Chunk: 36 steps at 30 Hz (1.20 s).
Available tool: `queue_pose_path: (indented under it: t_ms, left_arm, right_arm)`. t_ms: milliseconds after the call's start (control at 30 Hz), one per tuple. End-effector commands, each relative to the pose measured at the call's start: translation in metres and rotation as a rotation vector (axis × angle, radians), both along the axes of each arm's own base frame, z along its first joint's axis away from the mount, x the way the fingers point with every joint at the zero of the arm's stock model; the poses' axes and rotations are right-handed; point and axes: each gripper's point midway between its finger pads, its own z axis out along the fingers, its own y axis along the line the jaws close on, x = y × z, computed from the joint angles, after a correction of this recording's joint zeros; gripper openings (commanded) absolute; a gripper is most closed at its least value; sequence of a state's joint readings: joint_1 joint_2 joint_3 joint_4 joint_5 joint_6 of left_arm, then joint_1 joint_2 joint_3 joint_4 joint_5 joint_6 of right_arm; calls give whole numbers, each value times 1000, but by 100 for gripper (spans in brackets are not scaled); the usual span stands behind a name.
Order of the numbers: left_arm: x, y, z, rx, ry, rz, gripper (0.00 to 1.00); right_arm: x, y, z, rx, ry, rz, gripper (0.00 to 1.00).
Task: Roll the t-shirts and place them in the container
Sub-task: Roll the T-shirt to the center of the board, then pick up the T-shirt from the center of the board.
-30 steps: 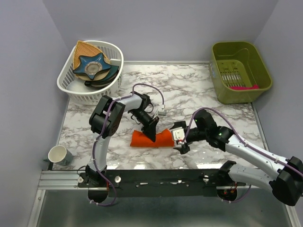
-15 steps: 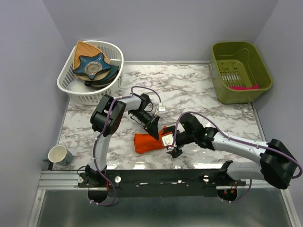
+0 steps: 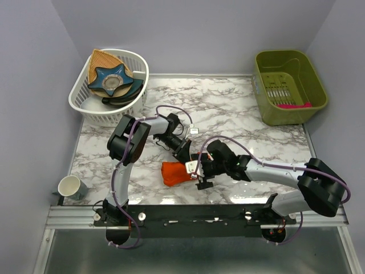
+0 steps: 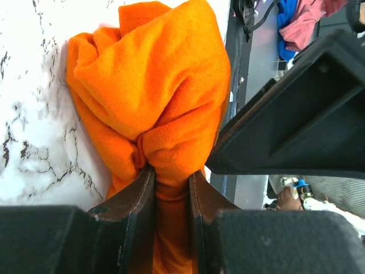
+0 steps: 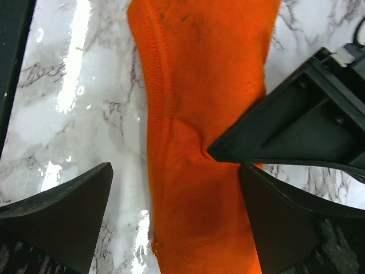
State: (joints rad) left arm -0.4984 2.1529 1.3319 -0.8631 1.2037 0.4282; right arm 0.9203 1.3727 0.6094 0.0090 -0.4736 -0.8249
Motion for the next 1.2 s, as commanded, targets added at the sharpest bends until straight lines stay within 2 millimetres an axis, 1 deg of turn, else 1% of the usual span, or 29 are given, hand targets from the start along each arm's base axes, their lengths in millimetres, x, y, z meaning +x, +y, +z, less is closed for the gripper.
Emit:
queue_pose_path:
  t_ms: [0, 33, 100, 133, 267, 300, 367, 400, 433, 467, 500, 533, 600, 633, 700, 767, 800, 867, 900, 933, 967, 1000, 1033, 1067, 1100, 1167]
  left_arm:
    - [11, 3, -16, 16, -138, -15, 2]
    - [11, 3, -15, 13, -143, -15, 2]
    - [11, 3, -13, 8, -149, -17, 2]
    - [10, 3, -13, 6, -146, -17, 2]
    - [9, 3, -11, -4, -151, -24, 2]
    - [9, 3, -11, -8, -156, -25, 2]
    - [8, 3, -9, -16, -154, -26, 2]
    - [7, 4, -8, -22, -157, -31, 2]
    - [6, 4, -7, -25, -155, -33, 2]
    - [6, 3, -6, -35, -158, -36, 2]
    - [5, 3, -4, -45, -162, -40, 2]
    - [5, 3, -3, -50, -165, -43, 2]
    - [4, 3, -2, -56, -162, -44, 2]
    - [3, 4, -2, -61, -167, -48, 2]
    - [0, 5, 3, -78, -152, -59, 2]
    - [-2, 5, 7, -117, -168, -79, 2]
    - [-4, 6, 9, -115, -140, -81, 2]
    - [0, 5, 15, -175, -124, -69, 2]
    - [-3, 7, 21, -174, -51, -62, 2]
    - [-4, 7, 28, -219, -33, -60, 2]
    - [-3, 7, 29, -304, -119, -97, 2]
    - [-6, 8, 34, -280, -15, -78, 2]
    - [-4, 8, 35, -280, 1, -62, 1]
    - [-4, 8, 36, -293, -3, -52, 1]
    - [-7, 9, 37, -312, -48, -75, 1]
    - [-11, 10, 38, -310, -74, -103, 1]
  right_arm:
    - [24, 16, 38, 71, -48, -103, 100]
    - [25, 15, 39, 64, -26, -132, 100]
    - [31, 15, 47, 58, -37, -158, 100]
    - [29, 12, 44, 39, -26, -161, 100]
    - [25, 7, 25, -33, -1, -140, 99]
    - [24, 6, 15, -67, 17, -132, 100]
    - [22, 5, 4, -115, 39, -113, 100]
    - [21, 4, -6, -149, 60, -104, 100]
    - [17, 1, -10, -180, 82, -92, 100]
    - [19, 8, -5, -168, 89, -85, 100]
    - [20, 9, -7, -181, 96, -84, 100]
    - [17, 6, -18, -225, 131, -87, 100]
    - [24, 12, -17, -235, 140, -107, 100]
    - [24, 11, -21, -251, 145, -114, 100]
    - [28, 13, -20, -253, 144, -119, 99]
    - [26, 12, -27, -279, 162, -114, 99]
    - [25, 13, -27, -282, 168, -106, 100]
    - [19, 13, -31, -304, 172, -85, 100]
    - [16, 13, -34, -313, 166, -77, 99]
    - [11, 14, -37, -327, 153, -54, 99]
    - [9, 14, -40, -337, 146, -48, 98]
    - [6, 14, -42, -342, 149, -38, 95]
    - [5, 18, -42, -334, 154, -42, 95]
    - [6, 19, -43, -331, 159, -53, 95]
    - [6, 21, -43, -324, 163, -54, 94]
    - [5, 24, -43, -317, 183, -62, 95]
